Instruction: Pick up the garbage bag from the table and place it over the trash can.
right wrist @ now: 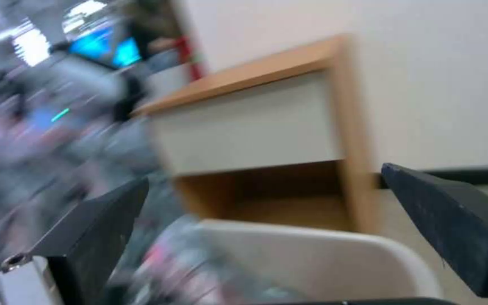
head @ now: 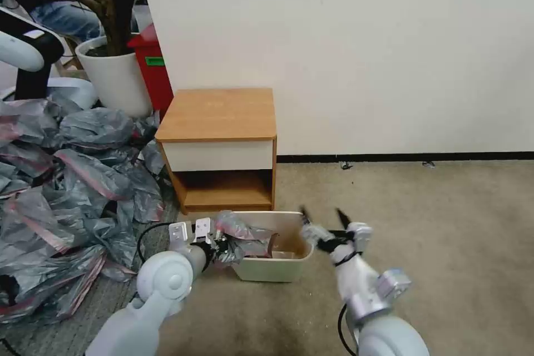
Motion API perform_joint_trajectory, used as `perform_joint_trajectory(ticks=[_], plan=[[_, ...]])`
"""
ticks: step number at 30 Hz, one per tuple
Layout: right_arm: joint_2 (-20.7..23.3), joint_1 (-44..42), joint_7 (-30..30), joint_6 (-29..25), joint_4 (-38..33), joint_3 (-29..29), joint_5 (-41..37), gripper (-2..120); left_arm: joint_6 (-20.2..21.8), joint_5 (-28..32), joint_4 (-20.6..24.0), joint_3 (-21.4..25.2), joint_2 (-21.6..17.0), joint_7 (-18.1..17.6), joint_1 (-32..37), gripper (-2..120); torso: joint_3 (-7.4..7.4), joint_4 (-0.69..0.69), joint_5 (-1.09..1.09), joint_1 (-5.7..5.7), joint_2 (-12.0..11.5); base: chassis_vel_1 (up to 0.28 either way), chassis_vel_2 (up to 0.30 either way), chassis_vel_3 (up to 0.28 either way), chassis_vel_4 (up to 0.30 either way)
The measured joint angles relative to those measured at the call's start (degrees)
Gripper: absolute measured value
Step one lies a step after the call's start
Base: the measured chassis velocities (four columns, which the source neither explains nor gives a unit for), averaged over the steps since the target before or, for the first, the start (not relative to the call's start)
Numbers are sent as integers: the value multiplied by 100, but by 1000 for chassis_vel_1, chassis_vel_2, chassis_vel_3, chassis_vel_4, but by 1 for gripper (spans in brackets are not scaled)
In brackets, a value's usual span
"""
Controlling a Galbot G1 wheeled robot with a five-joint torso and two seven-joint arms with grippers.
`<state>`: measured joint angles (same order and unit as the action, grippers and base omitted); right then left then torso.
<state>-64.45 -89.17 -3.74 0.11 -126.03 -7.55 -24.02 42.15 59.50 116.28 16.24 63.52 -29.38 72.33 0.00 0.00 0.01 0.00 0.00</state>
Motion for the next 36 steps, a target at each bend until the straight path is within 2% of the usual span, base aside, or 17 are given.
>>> perform_joint_trajectory(ticks=[4, 11, 15, 21, 28, 32, 36], plan=[[706, 526, 333, 215, 104, 430, 471, 100, 0, -135, 198, 83, -53, 120, 144, 3, 0, 0, 0, 0, 0, 0, 0, 0, 0], [1176, 1073, 263, 437, 377, 949, 488, 99, 0, -264, 434, 173, -22, 130, 380, 3, 0, 0, 0, 0, 0, 0, 0, 0, 0], [1272, 1289, 143, 536, 499, 1139, 201, 99, 0, -320, 549, 207, -12, 143, 498, 3, 0, 0, 0, 0, 0, 0, 0, 0, 0], [1430, 1716, -233, 965, 510, 1438, -486, 98, -2, -383, 683, 226, -25, 170, 589, 3, 0, 0, 0, 0, 0, 0, 0, 0, 0], [1642, 1971, -499, 1266, 531, 1745, -821, 98, -2, -448, 728, 216, -14, 215, 645, 3, 0, 0, -1, 0, 0, 0, 0, 0, 0], [1591, 2209, -1073, 1703, 556, 1969, -1536, 96, -2, -484, 777, 214, -11, 264, 718, 3, 0, 0, 0, 0, 0, 0, 0, 0, 0], [1502, 2355, -1382, 1952, 565, 2060, -1919, 96, -2, -519, 803, 214, -22, 297, 768, 3, -1, 0, -1, 0, 0, 0, 0, 0, 0]])
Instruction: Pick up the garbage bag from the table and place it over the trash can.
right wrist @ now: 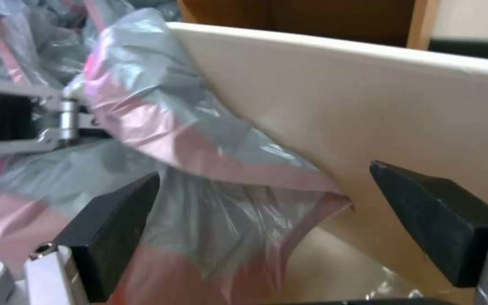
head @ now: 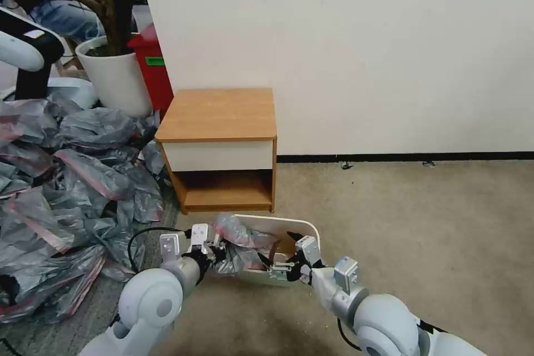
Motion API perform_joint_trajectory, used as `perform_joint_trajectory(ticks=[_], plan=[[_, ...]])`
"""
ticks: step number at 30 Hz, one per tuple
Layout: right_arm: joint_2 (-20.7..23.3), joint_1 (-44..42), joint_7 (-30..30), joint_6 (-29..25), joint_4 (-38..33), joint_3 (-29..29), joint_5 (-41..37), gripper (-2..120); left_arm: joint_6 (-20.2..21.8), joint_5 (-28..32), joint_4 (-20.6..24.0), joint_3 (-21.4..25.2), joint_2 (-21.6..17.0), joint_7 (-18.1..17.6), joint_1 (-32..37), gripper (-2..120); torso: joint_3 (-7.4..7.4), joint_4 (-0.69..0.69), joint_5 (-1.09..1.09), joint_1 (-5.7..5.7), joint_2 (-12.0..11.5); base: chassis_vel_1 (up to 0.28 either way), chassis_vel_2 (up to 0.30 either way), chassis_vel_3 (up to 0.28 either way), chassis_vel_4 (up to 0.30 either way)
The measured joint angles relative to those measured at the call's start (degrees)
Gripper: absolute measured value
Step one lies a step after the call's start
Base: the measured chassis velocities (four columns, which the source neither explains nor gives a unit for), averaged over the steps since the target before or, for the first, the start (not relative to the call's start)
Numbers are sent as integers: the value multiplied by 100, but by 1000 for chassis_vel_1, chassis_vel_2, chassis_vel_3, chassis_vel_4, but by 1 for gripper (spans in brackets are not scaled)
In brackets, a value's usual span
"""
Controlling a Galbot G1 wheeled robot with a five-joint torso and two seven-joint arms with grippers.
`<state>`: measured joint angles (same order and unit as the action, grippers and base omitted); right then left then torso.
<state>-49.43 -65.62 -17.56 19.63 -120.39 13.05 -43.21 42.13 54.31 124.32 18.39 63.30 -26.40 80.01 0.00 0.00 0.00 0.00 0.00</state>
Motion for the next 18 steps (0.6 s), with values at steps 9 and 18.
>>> perform_joint_trajectory(ticks=[9, 18], plan=[[-129, 383, -539, 415, 140, 263, -614, 90, -24, -60, 79, 21, -55, 67, 83, 3, 0, 0, 0, 0, 0, 0, 0, 0, 0], [-165, 614, -722, 512, 318, 464, -911, 84, -73, -66, 104, 26, -96, 107, 95, 3, 0, 0, 0, 0, 0, 0, 0, 0, 0]])
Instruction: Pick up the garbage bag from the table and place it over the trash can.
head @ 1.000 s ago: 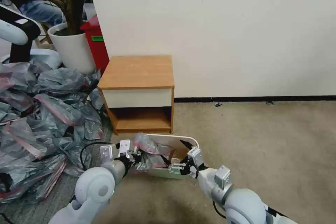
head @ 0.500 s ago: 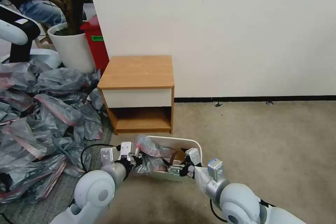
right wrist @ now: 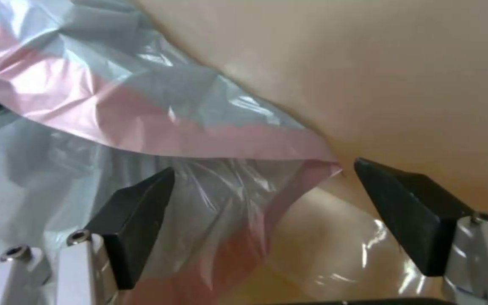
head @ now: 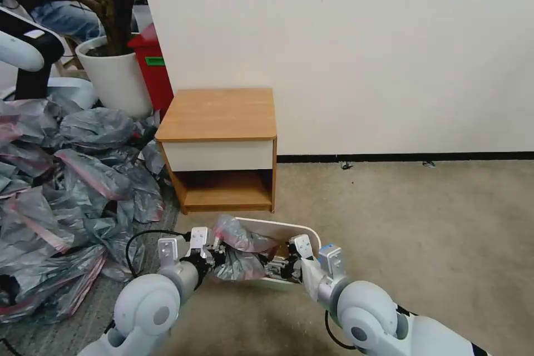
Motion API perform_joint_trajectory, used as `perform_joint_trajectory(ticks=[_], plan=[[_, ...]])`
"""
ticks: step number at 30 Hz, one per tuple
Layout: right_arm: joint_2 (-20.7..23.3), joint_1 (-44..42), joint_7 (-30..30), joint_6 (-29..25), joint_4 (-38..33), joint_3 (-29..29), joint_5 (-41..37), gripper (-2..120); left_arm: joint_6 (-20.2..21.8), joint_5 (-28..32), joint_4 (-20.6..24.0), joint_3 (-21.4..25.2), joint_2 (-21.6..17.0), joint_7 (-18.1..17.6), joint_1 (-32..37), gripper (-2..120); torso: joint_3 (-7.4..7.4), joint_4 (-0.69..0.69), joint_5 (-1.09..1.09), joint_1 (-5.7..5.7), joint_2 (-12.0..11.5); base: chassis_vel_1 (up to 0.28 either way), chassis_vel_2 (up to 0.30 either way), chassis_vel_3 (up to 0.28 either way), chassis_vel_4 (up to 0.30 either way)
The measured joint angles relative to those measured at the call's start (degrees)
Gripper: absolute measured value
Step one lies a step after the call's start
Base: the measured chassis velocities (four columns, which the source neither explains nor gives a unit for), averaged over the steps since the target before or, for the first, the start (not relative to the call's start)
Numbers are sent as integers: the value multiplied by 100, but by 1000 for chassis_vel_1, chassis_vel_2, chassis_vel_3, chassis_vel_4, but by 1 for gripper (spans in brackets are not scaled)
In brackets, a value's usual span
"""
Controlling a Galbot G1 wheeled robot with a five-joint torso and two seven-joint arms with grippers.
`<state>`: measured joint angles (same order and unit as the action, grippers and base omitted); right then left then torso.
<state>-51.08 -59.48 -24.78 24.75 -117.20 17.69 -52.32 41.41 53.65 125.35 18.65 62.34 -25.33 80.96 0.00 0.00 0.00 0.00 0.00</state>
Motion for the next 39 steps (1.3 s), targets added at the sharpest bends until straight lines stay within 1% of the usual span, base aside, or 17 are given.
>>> perform_joint_trajectory(ticks=[3, 4, 8, 11, 22, 31, 39], plan=[[-71, 172, -177, 13, 95, 94, -411, 84, -5, -1, 0, -22, 1, 8, -5, 3, 0, 0, 0, 0, 0, 0, 0, 0, 0], [-71, 172, -177, 13, 95, 94, -411, 84, -5, -1, 0, -22, 1, 8, -5, 3, 0, 0, 0, 0, 0, 0, 0, 0, 0], [-171, 359, -328, 14, 203, 150, -877, 84, -13, -4, -14, -33, -21, 25, -15, 3, 0, 0, 0, 0, 0, 0, 0, 0, 0], [-215, 418, -397, 13, 244, 160, -1028, 84, -17, -7, -21, -35, -37, 27, -26, 3, 0, 1, 0, 0, 0, 0, 0, 0, 0], [-139, 396, -595, 58, 235, 184, -906, 85, -50, -32, -101, -48, -112, 55, -91, 3, 0, 0, 0, 0, 0, 0, 0, 0, 0], [-377, 408, -755, 75, 469, 178, -997, 86, -84, -76, -99, -65, -100, 118, -58, 3, 0, 0, 0, 0, 0, 0, 0, 0, 0], [-479, 413, -836, 66, 545, 90, -1380, 86, -112, -163, -63, -57, -100, 187, -10, 3, 0, 0, 0, 0, 0, 0, 0, 0, 0]])
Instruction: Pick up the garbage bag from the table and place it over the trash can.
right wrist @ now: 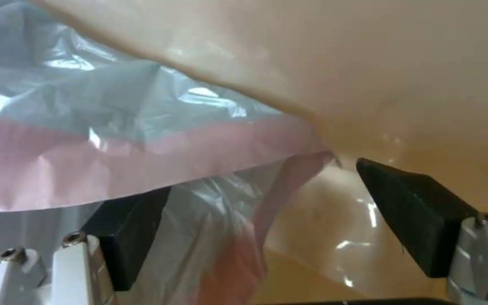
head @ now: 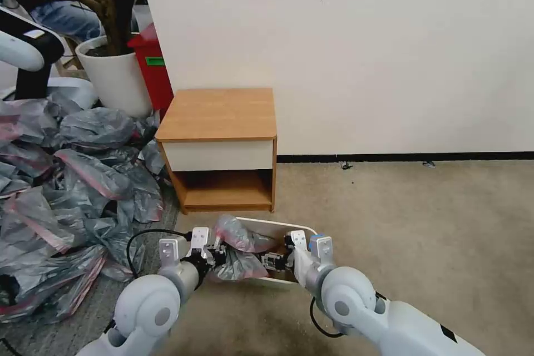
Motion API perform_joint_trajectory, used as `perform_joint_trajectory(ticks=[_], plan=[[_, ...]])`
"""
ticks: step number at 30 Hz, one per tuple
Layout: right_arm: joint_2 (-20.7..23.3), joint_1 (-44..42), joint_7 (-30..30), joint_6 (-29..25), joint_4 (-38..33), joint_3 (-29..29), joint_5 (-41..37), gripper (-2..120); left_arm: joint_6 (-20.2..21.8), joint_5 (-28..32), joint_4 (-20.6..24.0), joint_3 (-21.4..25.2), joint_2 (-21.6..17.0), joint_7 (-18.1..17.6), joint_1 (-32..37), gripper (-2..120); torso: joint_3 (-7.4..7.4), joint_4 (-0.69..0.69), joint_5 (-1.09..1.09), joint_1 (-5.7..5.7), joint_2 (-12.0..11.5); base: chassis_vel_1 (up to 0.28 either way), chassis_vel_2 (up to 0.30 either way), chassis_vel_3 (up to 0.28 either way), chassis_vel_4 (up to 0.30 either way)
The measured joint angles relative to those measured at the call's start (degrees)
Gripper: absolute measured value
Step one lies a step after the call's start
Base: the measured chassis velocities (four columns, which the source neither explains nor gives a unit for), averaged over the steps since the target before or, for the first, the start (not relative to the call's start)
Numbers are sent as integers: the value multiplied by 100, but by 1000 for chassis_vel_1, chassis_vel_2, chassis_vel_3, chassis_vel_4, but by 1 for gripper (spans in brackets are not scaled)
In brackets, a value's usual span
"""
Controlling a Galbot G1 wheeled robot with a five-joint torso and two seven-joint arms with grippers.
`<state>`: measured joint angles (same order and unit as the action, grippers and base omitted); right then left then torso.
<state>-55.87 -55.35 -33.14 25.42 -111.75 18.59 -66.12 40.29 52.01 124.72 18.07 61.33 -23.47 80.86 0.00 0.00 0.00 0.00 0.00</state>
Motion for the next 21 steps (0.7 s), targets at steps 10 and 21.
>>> perform_joint_trajectory(ticks=[10, 21], plan=[[-120, 32, 43, 0, 77, -95, -402, 86, -9, -30, 32, -10, 3, 17, 59, 3, 0, 0, -1, 0, 0, 0, 0, 0, 0], [-254, 39, 99, -37, 193, -72, -353, 81, -52, -58, 58, 23, -32, 30, 111, 3, 0, 0, 0, 0, 1, 0, 0, 0, 0]])
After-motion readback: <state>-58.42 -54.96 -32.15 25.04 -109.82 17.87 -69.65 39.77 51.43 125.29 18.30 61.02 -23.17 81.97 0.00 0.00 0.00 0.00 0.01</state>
